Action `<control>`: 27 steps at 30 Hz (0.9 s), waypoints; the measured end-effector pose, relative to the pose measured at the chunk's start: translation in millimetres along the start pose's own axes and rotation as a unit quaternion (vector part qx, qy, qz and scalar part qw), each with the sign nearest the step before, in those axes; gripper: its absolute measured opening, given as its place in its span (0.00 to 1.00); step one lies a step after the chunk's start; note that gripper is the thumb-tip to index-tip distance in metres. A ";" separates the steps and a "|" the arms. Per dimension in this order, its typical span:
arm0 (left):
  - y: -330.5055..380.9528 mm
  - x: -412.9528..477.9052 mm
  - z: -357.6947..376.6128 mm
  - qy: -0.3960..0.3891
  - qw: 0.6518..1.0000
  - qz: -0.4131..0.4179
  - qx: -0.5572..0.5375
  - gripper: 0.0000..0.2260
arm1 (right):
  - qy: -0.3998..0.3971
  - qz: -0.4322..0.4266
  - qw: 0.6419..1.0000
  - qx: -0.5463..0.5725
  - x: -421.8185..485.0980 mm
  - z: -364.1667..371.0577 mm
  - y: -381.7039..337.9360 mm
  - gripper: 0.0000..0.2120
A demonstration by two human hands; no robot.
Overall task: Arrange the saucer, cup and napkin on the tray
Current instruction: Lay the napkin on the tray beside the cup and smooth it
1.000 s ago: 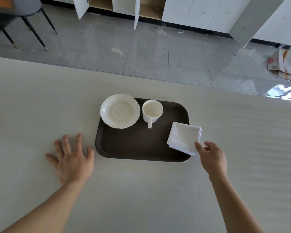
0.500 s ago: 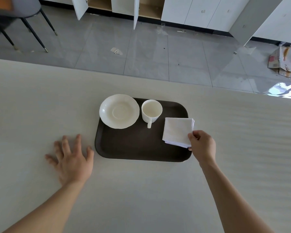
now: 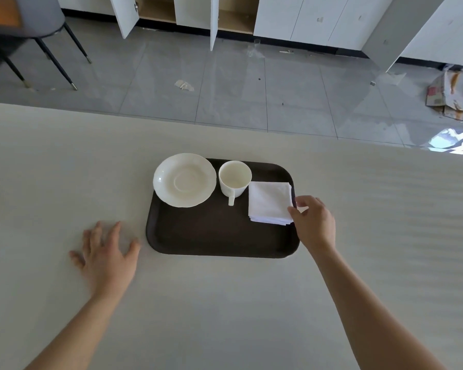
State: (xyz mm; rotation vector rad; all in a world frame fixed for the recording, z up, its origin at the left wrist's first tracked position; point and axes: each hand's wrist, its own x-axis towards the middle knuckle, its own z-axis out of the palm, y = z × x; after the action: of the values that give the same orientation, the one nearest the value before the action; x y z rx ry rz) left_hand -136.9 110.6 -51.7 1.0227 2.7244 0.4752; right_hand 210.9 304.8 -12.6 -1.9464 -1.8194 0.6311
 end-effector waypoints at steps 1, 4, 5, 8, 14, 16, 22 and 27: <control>4.1 -3.5 -3.6 0.026 0.999 0.026 -0.017 0.19 | -0.014 -0.016 1.000 0.003 -1.7 -0.9 2.6 0.09; 38.6 -34.4 -12.1 0.109 0.972 0.200 -0.062 0.11 | -0.044 -0.083 0.995 -0.029 -8.1 -4.4 10.9 0.12; 56.6 -48.1 -11.8 0.111 0.954 0.265 -0.083 0.10 | -0.047 -0.104 0.992 -0.048 -9.4 -5.9 12.7 0.14; 115.7 -74.0 1.6 0.055 0.898 0.417 -0.130 0.07 | -0.057 -0.160 0.980 -0.100 -9.8 -8.6 15.6 0.16; 197.6 -73.0 34.1 -0.053 0.909 0.411 -0.038 0.17 | -0.073 -0.213 0.965 -0.135 -3.3 -8.7 15.7 0.14; 203.9 -68.0 43.2 -0.073 0.913 0.401 0.004 0.15 | -0.069 -0.231 0.958 -0.154 -0.3 -7.4 17.1 0.13; 209.5 -59.9 52.6 -0.089 0.915 0.391 0.040 0.06 | -0.050 -0.273 0.939 -0.201 6.2 -2.9 19.4 0.07; 216.6 -54.5 48.0 -0.049 0.907 0.415 0.053 0.08 | -0.019 -0.282 0.936 -0.211 7.7 1.8 20.4 0.07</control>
State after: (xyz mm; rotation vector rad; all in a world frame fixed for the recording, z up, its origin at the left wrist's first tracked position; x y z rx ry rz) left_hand 48.3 239.1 -14.5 2.1603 2.1181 0.3646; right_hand 226.9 310.9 -26.2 -1.5019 -2.5467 0.0914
